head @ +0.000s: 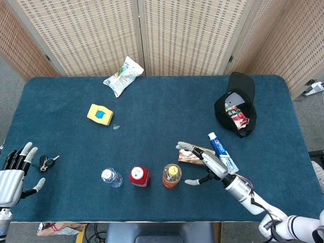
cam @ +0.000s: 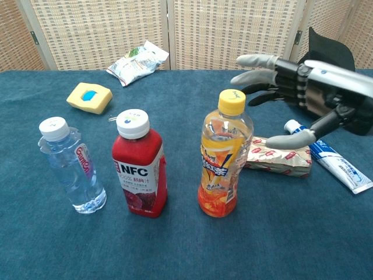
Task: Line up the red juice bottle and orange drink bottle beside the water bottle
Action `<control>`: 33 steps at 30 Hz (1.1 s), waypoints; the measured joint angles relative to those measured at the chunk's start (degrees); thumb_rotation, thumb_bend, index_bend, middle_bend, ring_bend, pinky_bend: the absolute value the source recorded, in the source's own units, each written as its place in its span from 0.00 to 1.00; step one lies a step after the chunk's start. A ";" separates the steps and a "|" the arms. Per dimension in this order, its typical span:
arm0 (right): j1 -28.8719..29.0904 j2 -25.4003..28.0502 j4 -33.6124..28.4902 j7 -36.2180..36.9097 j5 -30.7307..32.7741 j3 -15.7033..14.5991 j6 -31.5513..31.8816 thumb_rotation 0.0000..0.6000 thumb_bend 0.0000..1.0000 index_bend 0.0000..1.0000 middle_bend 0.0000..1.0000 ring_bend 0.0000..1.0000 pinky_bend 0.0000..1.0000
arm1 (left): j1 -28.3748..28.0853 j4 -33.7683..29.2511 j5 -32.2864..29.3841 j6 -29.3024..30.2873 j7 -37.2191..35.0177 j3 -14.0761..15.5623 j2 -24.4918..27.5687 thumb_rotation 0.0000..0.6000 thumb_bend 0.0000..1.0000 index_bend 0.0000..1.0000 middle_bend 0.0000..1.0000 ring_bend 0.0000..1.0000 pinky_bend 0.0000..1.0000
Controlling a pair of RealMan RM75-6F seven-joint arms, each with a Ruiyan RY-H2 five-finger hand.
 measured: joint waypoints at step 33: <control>-24.96 18.28 -18.24 -50.88 15.57 2.00 14.81 1.00 0.32 0.24 0.28 0.21 0.25 | -0.54 0.00 0.62 -0.47 0.82 0.52 -2.42 1.00 0.24 0.00 0.00 0.00 0.02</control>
